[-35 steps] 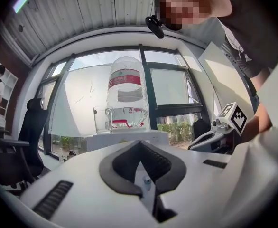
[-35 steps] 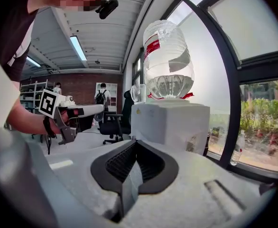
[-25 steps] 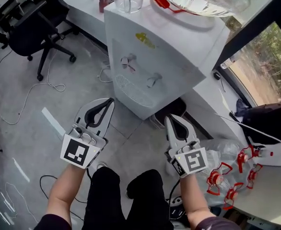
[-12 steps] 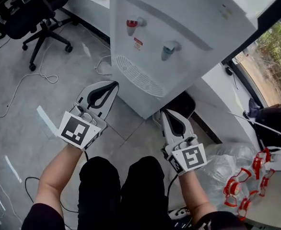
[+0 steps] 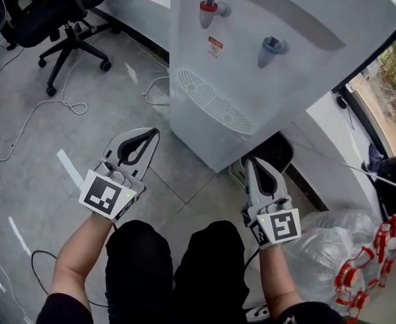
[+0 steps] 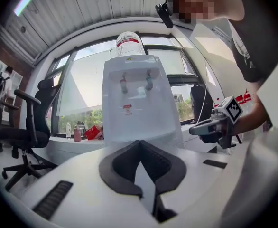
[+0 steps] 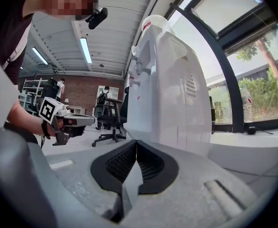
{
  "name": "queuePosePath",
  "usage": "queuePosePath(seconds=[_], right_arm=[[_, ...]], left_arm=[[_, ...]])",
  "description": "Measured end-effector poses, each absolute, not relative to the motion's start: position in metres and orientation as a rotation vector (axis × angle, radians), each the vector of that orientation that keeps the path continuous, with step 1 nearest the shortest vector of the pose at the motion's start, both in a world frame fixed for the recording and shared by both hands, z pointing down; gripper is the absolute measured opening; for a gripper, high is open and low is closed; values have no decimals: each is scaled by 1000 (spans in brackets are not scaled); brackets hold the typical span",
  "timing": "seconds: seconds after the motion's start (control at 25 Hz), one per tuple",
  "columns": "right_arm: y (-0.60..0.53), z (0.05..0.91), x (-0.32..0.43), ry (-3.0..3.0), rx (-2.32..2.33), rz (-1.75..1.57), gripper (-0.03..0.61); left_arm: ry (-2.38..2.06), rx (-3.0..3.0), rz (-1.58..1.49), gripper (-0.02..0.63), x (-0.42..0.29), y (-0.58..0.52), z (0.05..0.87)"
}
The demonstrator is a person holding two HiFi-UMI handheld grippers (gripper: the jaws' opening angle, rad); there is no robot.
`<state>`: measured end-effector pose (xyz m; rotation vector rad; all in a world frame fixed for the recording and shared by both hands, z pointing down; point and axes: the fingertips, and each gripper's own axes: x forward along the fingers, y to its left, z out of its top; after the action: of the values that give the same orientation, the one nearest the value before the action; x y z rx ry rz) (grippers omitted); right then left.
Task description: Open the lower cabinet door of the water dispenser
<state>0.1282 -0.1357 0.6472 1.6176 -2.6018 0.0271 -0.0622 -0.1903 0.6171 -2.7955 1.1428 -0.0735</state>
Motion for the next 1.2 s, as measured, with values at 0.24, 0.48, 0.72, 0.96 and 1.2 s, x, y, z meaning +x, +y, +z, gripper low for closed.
queuePosePath(seconds=[0.24, 0.48, 0.72, 0.96, 1.2], right_arm=[[-133, 671, 133, -2565, 1607, 85, 15], [-143, 689, 145, -2512, 1636, 148, 40], [-156, 694, 145, -2514, 1653, 158, 115], [-164, 703, 151, -2465, 1696, 158, 238], [-185, 711, 162, -2479, 1734, 279, 260]], left_arm=[[1109, -2805, 40, 8, -50, -188, 618], [1092, -2825, 22, 8, -42, -184, 628], [1082, -2806, 26, 8, -48, -186, 628], [1063, -2786, 35, 8, -45, -184, 628], [1077, -2790, 40, 8, -47, -189, 632]])
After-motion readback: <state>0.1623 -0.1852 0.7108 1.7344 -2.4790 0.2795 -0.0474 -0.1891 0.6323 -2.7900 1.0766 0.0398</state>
